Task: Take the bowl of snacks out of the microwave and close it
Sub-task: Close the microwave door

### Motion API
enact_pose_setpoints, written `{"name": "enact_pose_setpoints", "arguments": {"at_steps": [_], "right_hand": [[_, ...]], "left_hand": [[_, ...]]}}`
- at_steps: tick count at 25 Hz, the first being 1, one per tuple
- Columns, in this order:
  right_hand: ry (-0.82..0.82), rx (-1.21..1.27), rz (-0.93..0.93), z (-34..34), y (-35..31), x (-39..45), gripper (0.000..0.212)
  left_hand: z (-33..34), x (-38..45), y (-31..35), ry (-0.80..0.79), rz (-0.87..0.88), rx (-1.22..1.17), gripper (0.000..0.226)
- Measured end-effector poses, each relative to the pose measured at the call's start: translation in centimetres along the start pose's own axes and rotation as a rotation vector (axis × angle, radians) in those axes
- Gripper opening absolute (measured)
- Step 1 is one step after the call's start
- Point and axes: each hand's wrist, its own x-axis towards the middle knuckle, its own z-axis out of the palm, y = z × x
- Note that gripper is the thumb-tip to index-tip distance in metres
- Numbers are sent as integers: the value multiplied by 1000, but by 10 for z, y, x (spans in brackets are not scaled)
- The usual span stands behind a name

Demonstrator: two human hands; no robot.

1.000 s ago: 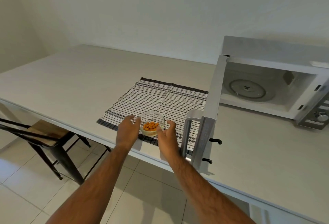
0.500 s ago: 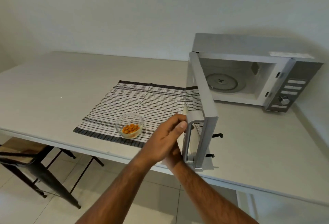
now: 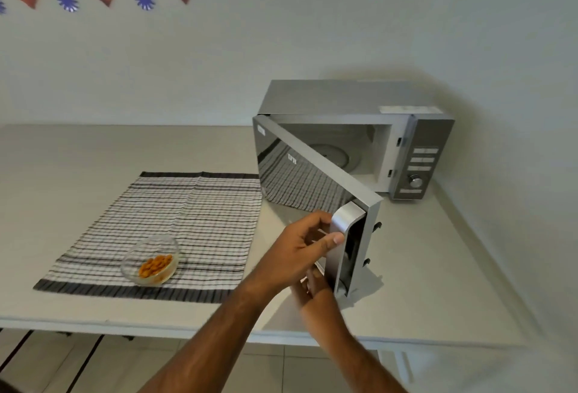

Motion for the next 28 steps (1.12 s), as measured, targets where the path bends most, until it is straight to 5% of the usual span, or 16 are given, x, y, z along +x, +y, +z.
{"name": "enact_pose_setpoints", "arguments": {"at_steps": [13,28], "right_hand": [[428,-94,30,-165,33,28,19],[315,-234,125,-248,36,170,41]], "left_hand": [[99,128,-14,108,-57,168,35],[133,253,-18,178,-74,394,35]]}}
